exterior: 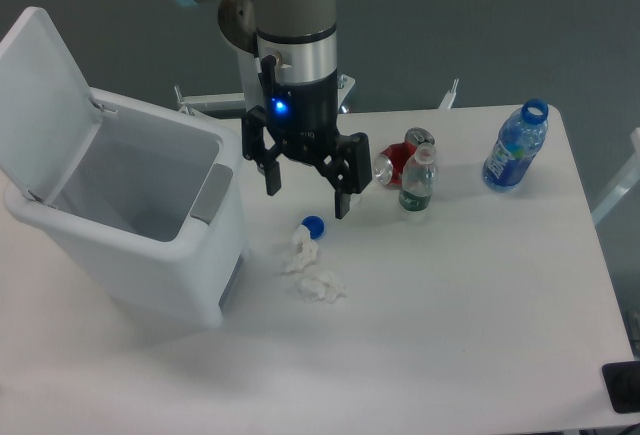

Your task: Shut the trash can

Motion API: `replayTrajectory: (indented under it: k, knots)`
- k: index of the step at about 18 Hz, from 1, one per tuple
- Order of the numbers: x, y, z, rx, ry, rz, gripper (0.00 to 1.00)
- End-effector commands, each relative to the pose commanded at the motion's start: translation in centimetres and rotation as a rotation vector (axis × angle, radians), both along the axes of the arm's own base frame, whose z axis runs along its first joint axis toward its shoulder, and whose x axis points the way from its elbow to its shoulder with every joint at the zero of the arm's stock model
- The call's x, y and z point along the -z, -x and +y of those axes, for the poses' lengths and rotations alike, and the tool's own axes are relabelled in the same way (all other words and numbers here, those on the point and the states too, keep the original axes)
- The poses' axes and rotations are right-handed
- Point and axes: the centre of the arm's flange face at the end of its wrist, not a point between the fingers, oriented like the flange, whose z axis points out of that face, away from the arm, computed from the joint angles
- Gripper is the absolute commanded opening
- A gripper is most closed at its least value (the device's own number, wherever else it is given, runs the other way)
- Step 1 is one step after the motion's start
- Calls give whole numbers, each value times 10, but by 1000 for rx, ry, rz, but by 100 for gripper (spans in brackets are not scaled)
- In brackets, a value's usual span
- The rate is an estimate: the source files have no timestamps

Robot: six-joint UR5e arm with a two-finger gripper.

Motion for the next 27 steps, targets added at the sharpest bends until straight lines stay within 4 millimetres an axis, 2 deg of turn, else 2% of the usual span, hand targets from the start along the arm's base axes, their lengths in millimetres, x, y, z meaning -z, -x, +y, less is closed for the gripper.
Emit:
replayTrajectory:
  k: [8,11,15,19,22,27]
  knots:
    - [-1,0,0,-8,-7,12,100]
    - [-2,-7,-7,-12,-11,12,100]
    - [-16,-14,-18,-178,-31,-1,100]
    - [-37,-36,-25,-312,-98,-43,100]
    - [-55,-64,-28,-402,-159,-82,100]
    - [-85,-98,-55,-491,-219,-116,100]
